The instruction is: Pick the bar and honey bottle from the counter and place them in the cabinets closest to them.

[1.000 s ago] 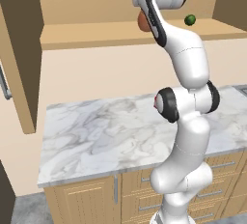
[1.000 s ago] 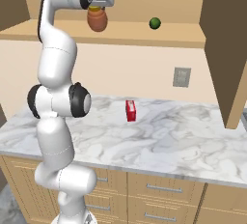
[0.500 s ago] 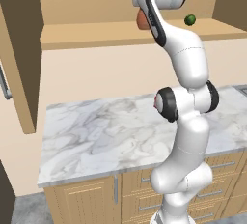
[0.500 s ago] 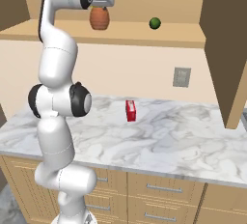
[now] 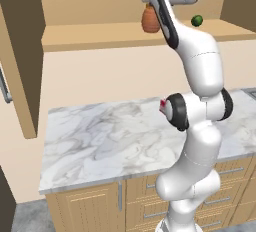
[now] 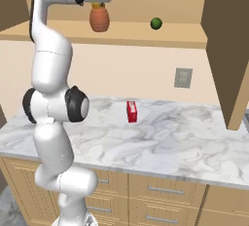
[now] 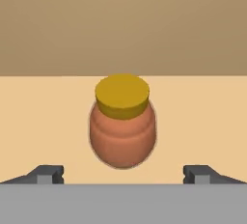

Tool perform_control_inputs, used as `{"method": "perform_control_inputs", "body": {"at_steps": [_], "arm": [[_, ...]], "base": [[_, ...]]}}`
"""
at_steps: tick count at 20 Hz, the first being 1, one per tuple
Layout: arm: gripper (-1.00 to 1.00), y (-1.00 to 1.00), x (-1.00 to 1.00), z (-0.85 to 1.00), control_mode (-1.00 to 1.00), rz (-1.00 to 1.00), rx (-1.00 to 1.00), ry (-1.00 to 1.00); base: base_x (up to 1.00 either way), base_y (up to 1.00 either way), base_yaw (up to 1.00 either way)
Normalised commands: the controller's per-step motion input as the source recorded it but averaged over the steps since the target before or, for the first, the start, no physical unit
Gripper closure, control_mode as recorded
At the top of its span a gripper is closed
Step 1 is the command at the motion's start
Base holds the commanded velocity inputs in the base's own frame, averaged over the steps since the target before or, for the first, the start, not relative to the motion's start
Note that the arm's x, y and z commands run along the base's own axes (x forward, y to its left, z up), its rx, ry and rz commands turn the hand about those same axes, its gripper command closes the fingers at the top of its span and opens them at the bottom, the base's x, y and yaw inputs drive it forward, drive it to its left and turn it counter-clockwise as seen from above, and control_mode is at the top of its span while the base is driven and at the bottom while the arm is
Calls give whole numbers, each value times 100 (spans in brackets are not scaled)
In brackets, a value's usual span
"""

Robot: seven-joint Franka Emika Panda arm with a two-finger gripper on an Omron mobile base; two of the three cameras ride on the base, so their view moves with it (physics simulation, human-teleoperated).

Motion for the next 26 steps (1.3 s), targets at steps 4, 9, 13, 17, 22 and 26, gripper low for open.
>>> {"method": "perform_control_inputs", "body": {"at_steps": [4, 9, 13, 17, 22, 26], "arm": [[-100, -1, -100, -17, -100, 1, -2, -13], [-100, -3, -100, -64, -100, 0, -8, -6], [-100, 0, -100, -100, -100, 0, -18, 0], [-100, -1, -100, -100, -100, 0, -17, 0], [-100, -23, -100, -69, -100, 0, -5, -13], [-100, -24, -99, -12, -100, 0, 1, -33]], "base": [[0, 0, 0], [0, 0, 0], [0, 0, 0], [0, 0, 0], [0, 0, 0], [0, 0, 0]]}}
